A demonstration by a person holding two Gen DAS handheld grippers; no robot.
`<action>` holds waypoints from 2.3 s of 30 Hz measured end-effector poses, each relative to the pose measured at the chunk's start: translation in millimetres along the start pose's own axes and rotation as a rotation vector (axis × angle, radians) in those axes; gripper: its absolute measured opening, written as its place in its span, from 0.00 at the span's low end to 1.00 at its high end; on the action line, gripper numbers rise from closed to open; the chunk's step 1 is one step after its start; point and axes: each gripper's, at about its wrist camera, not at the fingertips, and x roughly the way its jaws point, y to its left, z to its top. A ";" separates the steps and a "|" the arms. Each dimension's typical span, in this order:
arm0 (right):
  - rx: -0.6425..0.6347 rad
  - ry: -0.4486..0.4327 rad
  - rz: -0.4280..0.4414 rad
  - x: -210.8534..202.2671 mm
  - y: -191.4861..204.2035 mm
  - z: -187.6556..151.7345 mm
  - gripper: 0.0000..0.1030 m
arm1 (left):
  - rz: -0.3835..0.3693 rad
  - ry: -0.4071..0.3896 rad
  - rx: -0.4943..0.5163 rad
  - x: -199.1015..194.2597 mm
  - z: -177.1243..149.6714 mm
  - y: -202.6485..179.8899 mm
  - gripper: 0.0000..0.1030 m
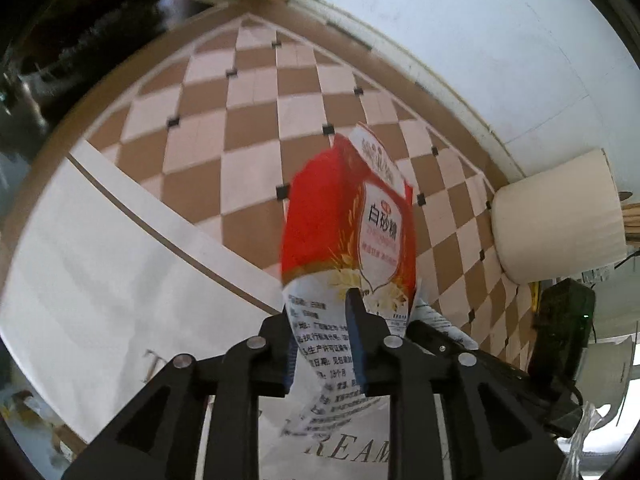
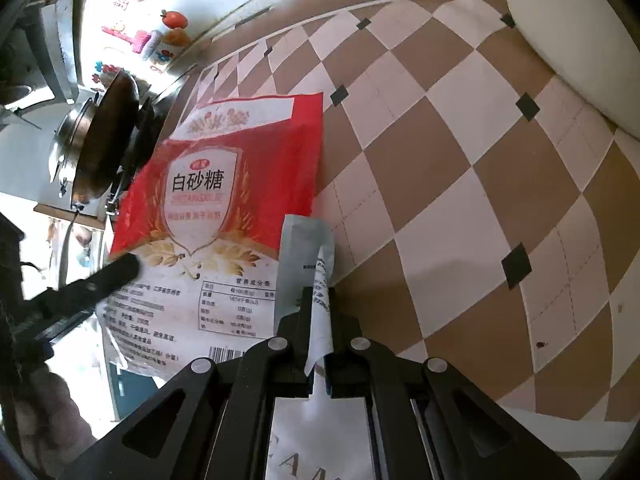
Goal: Collect trash
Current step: 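Grasp the red-white sugar bag with the left tool while the right tool grasps a white paper strip, then carry sugar bag and paper strip to the bin and open both tools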
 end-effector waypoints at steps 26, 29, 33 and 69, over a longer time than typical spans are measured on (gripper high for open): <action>-0.186 -0.062 0.026 -62.9 113.9 -99.4 0.03 | 0.323 -0.340 -0.024 -210.2 -147.5 115.6 0.06; -0.223 -0.054 0.037 -58.9 146.5 -144.1 0.03 | 0.347 -0.353 -0.044 -233.8 -190.1 152.9 0.06; -0.259 -0.031 0.040 -41.3 191.2 -216.0 0.03 | 0.364 -0.331 -0.084 -245.9 -240.7 203.5 0.06; -0.234 0.432 -0.267 519.7 52.1 -418.5 0.05 | 0.137 0.279 -0.480 270.7 -368.4 546.6 0.20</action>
